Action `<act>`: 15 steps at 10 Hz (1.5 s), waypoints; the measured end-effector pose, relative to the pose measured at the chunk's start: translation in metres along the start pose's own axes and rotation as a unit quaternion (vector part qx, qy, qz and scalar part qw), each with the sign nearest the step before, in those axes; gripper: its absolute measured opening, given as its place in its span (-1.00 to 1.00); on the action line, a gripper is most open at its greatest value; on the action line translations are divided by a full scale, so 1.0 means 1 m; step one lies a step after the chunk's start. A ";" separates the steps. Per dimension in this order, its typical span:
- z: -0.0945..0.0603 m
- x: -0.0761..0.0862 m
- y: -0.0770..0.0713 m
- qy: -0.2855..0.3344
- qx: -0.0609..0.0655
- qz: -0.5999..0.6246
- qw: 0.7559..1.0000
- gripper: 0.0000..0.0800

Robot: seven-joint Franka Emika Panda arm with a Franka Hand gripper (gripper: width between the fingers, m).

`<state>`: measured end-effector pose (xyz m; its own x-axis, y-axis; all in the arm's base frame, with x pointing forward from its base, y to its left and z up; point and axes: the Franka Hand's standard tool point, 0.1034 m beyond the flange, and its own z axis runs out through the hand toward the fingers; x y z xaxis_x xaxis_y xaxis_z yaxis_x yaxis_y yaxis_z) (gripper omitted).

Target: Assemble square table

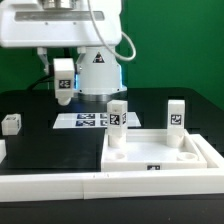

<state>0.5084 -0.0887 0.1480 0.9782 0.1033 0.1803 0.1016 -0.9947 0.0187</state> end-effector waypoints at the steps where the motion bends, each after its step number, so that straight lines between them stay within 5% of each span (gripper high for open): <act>1: 0.002 -0.005 0.003 0.014 -0.009 0.000 1.000 -0.28; 3: 0.004 -0.006 0.001 0.014 -0.008 0.003 1.000 -0.28; 4: 0.006 -0.005 -0.011 0.014 0.003 0.018 1.000 -0.28; 5: 0.007 0.007 -0.031 0.019 0.009 0.017 1.000 -0.28; 8: 0.012 0.063 -0.056 0.035 0.008 0.018 0.999 -0.28; 13: 0.016 0.061 -0.055 0.034 0.007 0.014 0.999 -0.28; 15: 0.025 0.065 -0.067 0.034 0.007 0.017 0.999 -0.28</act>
Offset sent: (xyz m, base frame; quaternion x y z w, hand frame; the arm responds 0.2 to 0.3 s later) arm -0.0025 0.0501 -0.0138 0.0968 0.0087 0.0964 0.9906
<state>0.5694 -0.0149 0.1338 0.9665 0.0680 0.2473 0.0710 -0.9975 -0.0033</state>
